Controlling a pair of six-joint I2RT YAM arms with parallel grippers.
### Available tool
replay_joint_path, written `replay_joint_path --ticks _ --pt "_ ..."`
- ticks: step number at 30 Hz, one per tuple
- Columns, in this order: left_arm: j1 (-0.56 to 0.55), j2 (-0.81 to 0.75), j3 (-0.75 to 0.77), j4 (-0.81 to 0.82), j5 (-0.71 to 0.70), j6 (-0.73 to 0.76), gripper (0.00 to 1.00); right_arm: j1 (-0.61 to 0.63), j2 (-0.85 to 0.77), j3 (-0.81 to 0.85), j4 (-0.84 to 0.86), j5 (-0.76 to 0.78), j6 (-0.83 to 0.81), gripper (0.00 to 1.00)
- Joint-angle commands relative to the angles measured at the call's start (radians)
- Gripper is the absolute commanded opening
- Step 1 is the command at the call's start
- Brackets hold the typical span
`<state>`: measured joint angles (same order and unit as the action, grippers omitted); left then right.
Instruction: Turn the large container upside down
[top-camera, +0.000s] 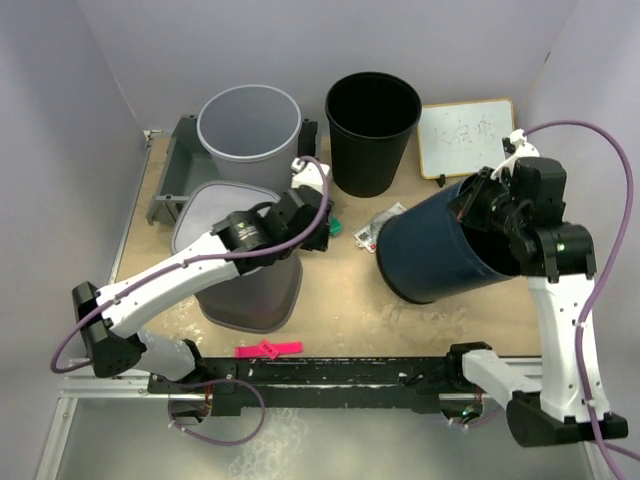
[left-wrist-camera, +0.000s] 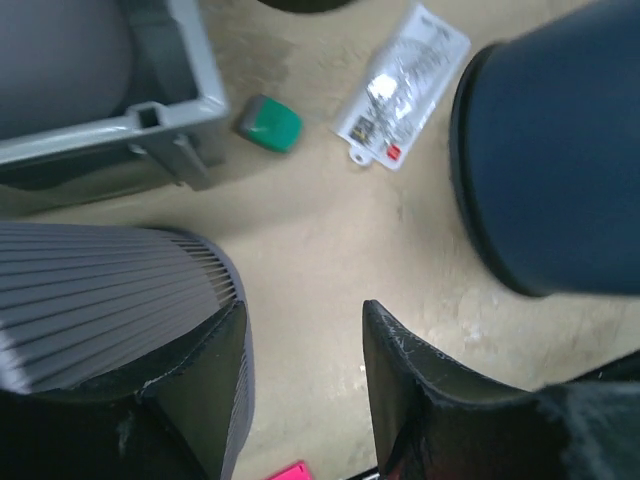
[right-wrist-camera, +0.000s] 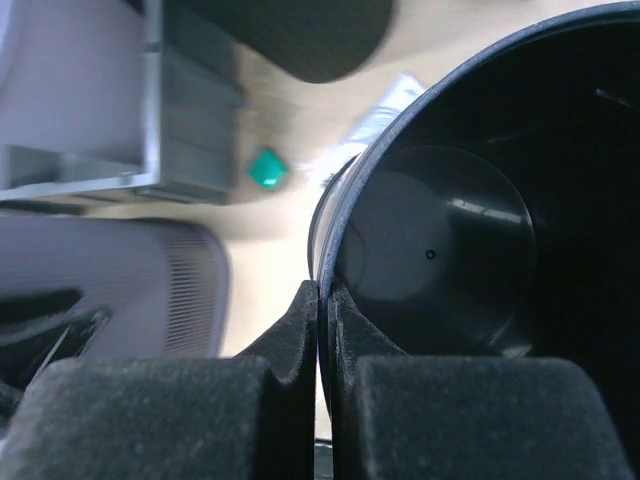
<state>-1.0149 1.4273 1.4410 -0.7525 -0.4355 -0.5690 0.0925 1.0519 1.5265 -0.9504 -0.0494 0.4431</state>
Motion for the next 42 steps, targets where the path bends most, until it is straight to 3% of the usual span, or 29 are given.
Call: replay_joint_path --ticks 1,3,6,10,15,18,24,30,42 --pt "0.039 -0.084 0.015 0.027 -0.067 -0.025 0.48 0.003 -0.111 -0.138 0.381 -0.308 0.238 0.0" --pt "0.039 -0.102 0.032 0.053 -0.05 -0.033 0.48 0.003 -0.148 -0.238 0.551 -0.373 0.343 0.0" --pt "0.039 -0.144 0.031 0.117 -0.006 -0.056 0.48 0.003 -0.168 -0.318 0.678 -0.447 0.46 0.0" --pt "0.041 -0.208 0.003 0.181 -0.012 -0.061 0.5 0.003 -0.188 -0.397 0.722 -0.431 0.534 0.0" --pt "0.041 -0.189 0.031 0.134 0.03 -0.07 0.51 -0.01 -0.231 -0.519 0.737 -0.42 0.587 0.0" --pt "0.041 -0.186 -0.003 0.155 0.076 -0.088 0.52 -0.016 -0.277 -0.55 0.674 -0.362 0.556 0.0" --pt "0.041 -0.171 -0.063 0.196 0.099 -0.085 0.64 -0.016 -0.32 -0.529 0.398 -0.17 0.318 0.0" --pt "0.04 -0.12 -0.095 0.278 0.133 -0.071 0.62 -0.016 -0.435 -0.688 0.347 -0.075 0.238 0.0" --pt "0.041 -0.02 -0.003 0.305 0.224 0.063 0.62 -0.013 -0.496 -0.688 0.195 0.019 0.15 0.54"
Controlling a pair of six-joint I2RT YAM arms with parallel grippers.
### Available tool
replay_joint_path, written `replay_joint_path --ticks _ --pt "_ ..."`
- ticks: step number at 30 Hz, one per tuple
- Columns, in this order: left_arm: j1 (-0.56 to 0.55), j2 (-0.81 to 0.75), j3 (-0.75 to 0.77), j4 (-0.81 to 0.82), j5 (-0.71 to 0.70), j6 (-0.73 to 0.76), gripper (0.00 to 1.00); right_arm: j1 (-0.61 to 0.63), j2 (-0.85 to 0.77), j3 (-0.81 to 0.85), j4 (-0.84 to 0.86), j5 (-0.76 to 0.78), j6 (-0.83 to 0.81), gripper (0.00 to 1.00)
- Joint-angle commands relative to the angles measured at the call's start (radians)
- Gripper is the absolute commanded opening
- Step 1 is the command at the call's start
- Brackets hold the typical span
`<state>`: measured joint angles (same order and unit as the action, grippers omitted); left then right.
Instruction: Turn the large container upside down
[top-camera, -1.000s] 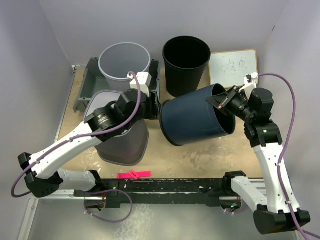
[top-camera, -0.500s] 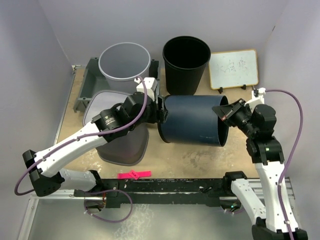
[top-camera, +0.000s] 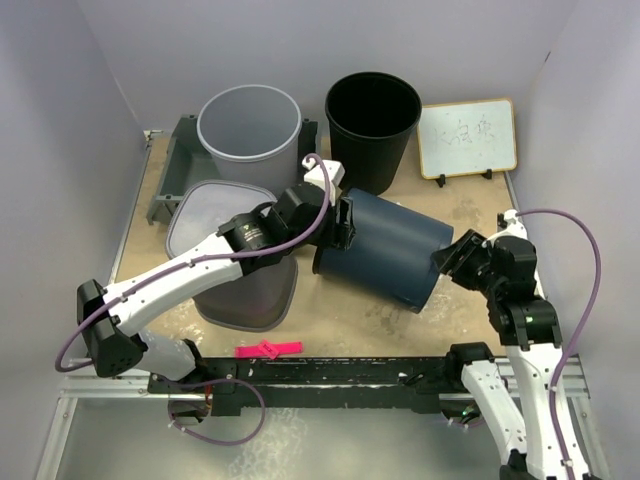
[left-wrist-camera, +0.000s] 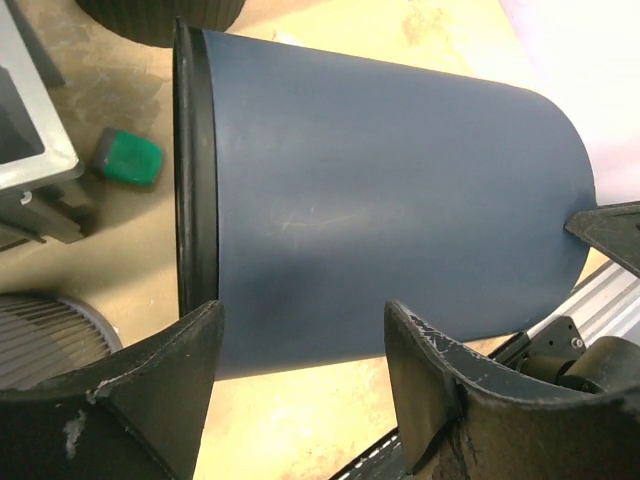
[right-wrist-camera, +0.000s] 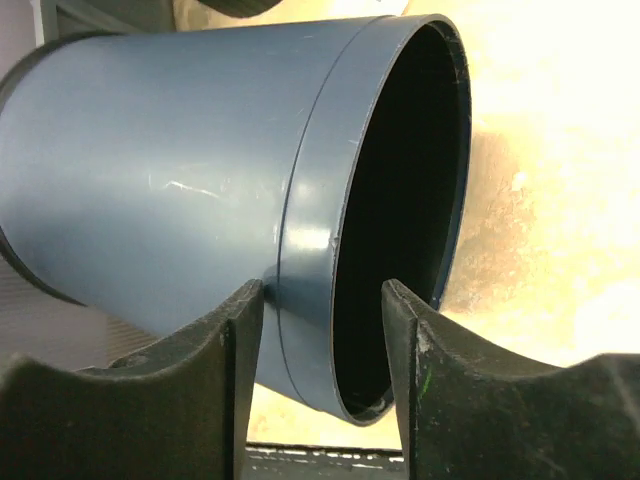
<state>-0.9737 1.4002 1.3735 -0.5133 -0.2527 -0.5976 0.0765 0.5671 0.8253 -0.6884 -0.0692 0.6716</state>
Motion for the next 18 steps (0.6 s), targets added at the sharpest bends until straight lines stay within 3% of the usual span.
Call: replay_joint_path --ticks 1,5,9,13,16,18 --pt "0.0 0.011 0.072 0.066 0.034 0.107 0.62 0.003 -0.014 0.016 -0.079 0.044 -0.082 0.58" --pt "0.0 0.027 0.097 0.061 -0.041 0.171 0.64 0.003 -0.037 0.018 -0.092 0.064 -0.088 0.72" --pt "0.0 0.03 0.049 0.096 -0.08 0.293 0.6 0.003 -0.036 0.014 -0.091 0.06 -0.087 0.75" --pt "0.011 0.084 0.067 0.052 -0.138 0.314 0.6 0.003 -0.038 -0.005 -0.071 0.05 -0.085 0.76" --pt "0.054 0.149 0.135 -0.033 -0.038 0.292 0.6 0.003 -0.032 -0.008 -0.064 0.035 -0.088 0.77" --pt "0.076 0.149 0.121 -0.001 0.039 0.29 0.6 0.003 -0.029 -0.009 -0.063 0.034 -0.093 0.77"
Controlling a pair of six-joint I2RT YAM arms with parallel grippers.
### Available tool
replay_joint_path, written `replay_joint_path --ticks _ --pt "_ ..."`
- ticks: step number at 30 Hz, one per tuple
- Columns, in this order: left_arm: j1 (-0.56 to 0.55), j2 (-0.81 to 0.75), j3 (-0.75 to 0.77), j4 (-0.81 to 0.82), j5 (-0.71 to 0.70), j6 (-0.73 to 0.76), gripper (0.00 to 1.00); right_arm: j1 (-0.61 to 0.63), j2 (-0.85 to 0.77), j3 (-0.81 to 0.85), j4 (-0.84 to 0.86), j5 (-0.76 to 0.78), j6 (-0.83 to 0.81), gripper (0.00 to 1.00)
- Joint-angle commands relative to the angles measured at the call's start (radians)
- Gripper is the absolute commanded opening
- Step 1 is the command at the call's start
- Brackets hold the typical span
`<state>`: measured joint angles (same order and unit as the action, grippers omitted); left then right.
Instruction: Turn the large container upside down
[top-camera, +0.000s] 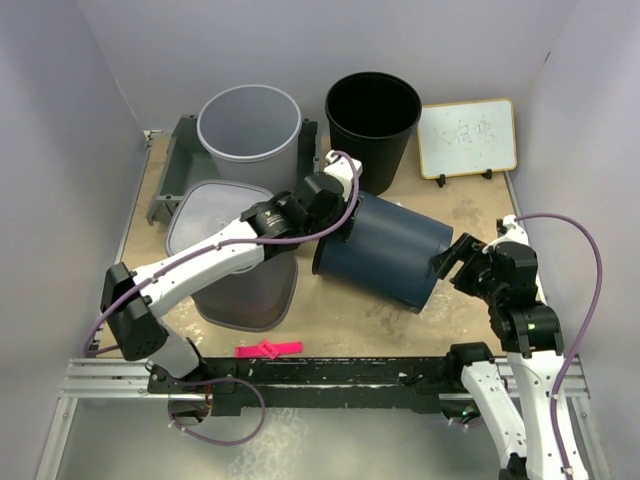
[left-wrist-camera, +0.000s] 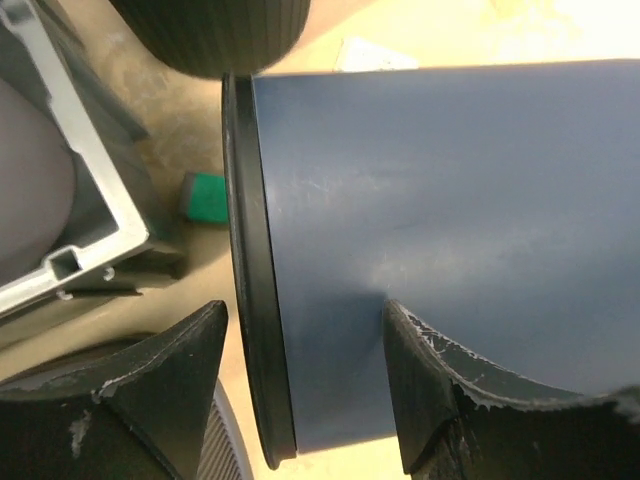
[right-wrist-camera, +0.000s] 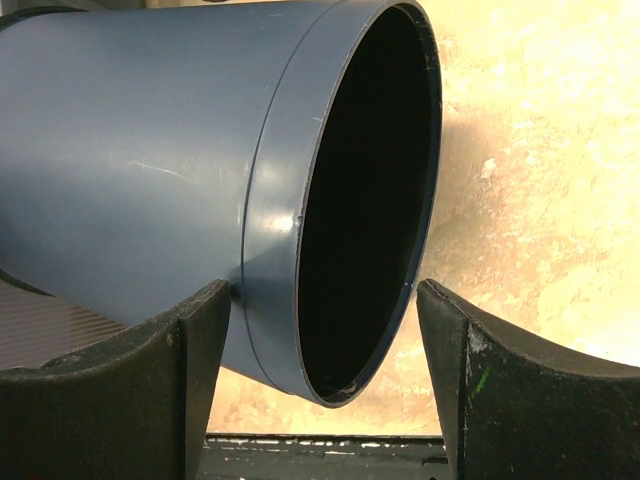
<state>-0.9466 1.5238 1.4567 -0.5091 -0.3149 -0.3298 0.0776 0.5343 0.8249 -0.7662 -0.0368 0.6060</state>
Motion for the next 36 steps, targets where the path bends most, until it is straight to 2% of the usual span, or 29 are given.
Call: replay_joint_path --ticks 1,4,6,8,10,12,19,25,30,34,36 --pt "0.062 0.024 0.029 0.017 0.151 0.02 0.6 0.002 0.005 -0.01 0.014 0.001 -0.028 0.77" --pt "0.099 0.04 0.025 0.035 0.313 -0.011 0.6 0.002 0.009 -0.011 0.016 -0.001 -0.029 0.78" --pt "0.117 0.046 0.025 0.048 0.401 -0.038 0.52 0.002 0.011 -0.011 0.019 -0.003 -0.028 0.78" --pt "0.128 0.04 0.02 0.073 0.475 -0.07 0.38 0.002 0.014 -0.013 0.022 -0.005 -0.027 0.78" --pt "0.136 0.024 0.011 0.113 0.532 -0.101 0.16 0.002 0.016 -0.017 0.024 -0.006 -0.026 0.78" --pt "0.146 0.013 0.003 0.151 0.582 -0.132 0.01 0.002 0.017 -0.023 0.028 -0.01 -0.022 0.78" --pt "0.16 -0.003 0.04 0.215 0.654 -0.197 0.0 0.002 0.017 -0.036 0.023 -0.016 -0.012 0.78" --pt "0.16 -0.028 0.161 0.189 0.596 -0.198 0.0 0.002 0.012 -0.031 -0.004 -0.002 -0.015 0.78" --pt "0.159 -0.056 0.172 0.249 0.607 -0.232 0.0 0.002 0.0 -0.038 -0.003 -0.007 -0.005 0.79" --pt "0.158 -0.042 0.19 0.185 0.537 -0.207 0.0 0.002 0.004 -0.041 0.003 -0.014 -0.004 0.8" --pt "0.16 -0.025 0.19 0.132 0.463 -0.206 0.2 0.002 0.008 -0.039 0.004 -0.015 -0.005 0.81"
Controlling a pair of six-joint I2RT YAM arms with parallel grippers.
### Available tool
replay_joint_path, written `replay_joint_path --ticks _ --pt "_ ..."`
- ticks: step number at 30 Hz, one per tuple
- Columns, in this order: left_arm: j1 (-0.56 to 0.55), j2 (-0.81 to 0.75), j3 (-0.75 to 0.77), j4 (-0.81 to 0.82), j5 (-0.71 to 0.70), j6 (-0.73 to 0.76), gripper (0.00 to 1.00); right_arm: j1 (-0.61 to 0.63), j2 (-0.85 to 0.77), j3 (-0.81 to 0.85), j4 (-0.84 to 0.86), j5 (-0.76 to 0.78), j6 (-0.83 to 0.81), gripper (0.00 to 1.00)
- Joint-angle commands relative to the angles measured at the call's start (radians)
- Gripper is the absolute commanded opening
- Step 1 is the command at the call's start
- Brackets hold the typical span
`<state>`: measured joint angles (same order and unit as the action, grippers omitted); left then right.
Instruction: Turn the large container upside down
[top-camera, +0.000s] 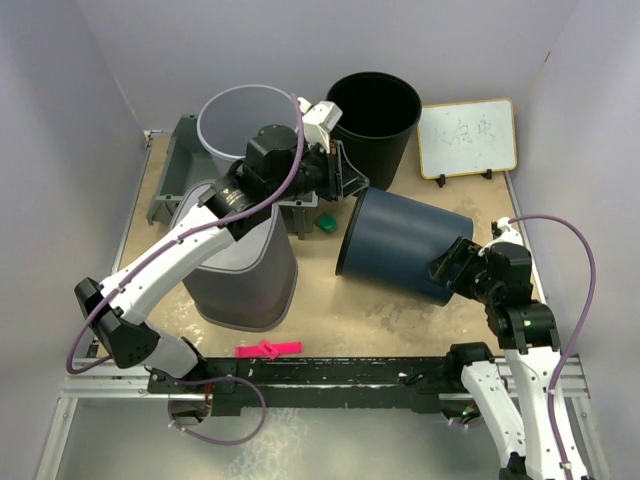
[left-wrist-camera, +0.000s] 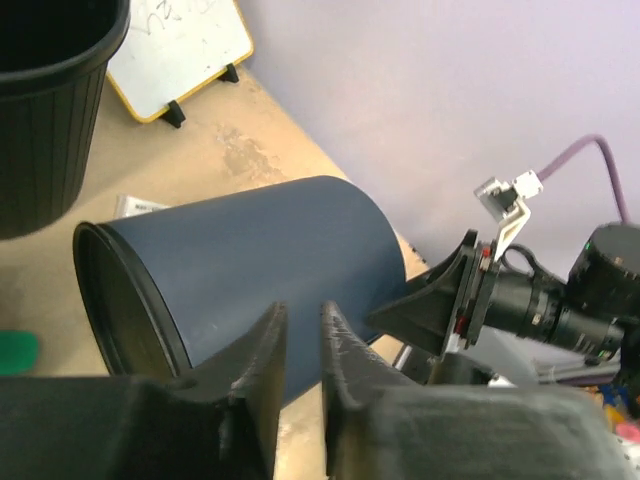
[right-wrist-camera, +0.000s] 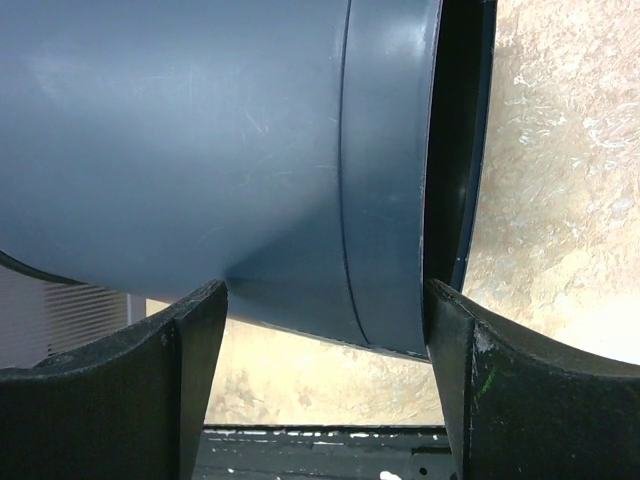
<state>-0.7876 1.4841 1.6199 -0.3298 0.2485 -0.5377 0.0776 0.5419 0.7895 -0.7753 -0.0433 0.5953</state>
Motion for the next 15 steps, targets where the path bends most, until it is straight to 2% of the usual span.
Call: replay_joint_path --ticks 1,2,3,5,15 --pt "0.001 0.027 0.025 -0.063 -0.119 -0.007 0.33 0.002 0.002 -0.004 0.015 -0.01 0.005 0.81" --pt "0.001 0.04 0.021 -0.069 -0.122 -0.022 0.47 0.002 0.004 -0.005 0.017 -0.012 0.005 0.81" --pt "0.002 0.052 0.014 -0.069 -0.122 -0.039 0.54 0.002 0.006 -0.006 0.019 -0.014 0.005 0.81" --pt "0.003 0.075 0.003 -0.061 -0.115 -0.076 0.61 0.002 0.011 -0.006 0.025 -0.02 0.005 0.81" --pt "0.043 0.172 -0.105 0.046 0.047 -0.193 0.65 0.002 0.018 -0.001 0.025 -0.032 -0.002 0.82"
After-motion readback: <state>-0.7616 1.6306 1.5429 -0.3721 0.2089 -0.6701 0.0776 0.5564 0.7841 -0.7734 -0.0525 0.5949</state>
